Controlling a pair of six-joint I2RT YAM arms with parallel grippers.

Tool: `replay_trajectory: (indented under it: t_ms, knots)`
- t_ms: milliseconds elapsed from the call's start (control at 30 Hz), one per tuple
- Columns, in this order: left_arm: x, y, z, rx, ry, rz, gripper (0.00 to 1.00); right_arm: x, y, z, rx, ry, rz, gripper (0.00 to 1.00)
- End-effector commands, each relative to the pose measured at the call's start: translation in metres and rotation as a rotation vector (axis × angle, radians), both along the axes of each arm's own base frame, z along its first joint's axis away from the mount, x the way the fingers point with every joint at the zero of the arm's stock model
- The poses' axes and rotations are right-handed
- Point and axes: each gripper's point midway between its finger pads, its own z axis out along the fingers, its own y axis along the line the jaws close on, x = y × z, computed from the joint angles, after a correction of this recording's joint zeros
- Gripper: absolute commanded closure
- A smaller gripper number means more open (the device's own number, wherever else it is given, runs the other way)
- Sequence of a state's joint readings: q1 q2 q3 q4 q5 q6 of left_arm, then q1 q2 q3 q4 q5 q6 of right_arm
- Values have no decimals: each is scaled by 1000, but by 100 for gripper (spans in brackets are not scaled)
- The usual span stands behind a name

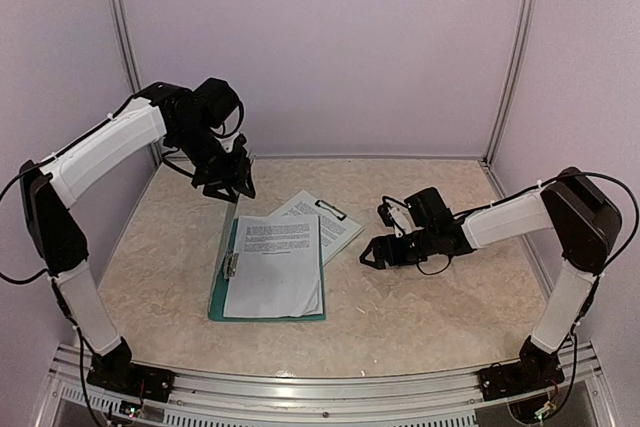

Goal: Put the files into the folder
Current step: Close the folder with files at the center of the board.

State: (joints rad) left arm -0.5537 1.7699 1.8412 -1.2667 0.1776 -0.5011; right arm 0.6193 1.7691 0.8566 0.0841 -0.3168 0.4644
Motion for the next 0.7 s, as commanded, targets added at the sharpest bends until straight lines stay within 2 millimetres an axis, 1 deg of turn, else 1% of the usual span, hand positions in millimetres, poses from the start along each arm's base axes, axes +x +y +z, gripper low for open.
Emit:
replay_trajectory:
  t_ms: [0,100,167,200,267,367,433,500,533,667]
  knots:
    - [1,-47,-4,-128,24,-79,52,-5,-4,-8,-56,32,-5,16]
    - [-2,-72,-7,-174,27,-130,44,-1,-9,-2,-66,26,-25,16]
    - [0,-82,-3,-208,10,-149,36,3,-15,0,-59,31,-44,16]
    - [0,-86,2,-232,-4,-161,29,4,-19,2,-55,30,-50,16]
    - [0,-95,11,-279,-27,-190,24,7,-24,4,-59,25,-62,16]
    - [-2,-100,22,-320,-68,-221,9,9,-28,8,-68,18,-70,16]
    - [-2,-99,30,-343,-110,-232,2,10,-29,10,-69,12,-73,16]
    - [-3,-95,29,-340,-132,-226,1,10,-28,11,-62,11,-69,16]
    - [-2,-91,26,-331,-137,-216,1,11,-26,14,-49,9,-65,16]
    - [-3,-67,-2,-284,-143,-128,1,17,-12,24,0,-5,-53,20]
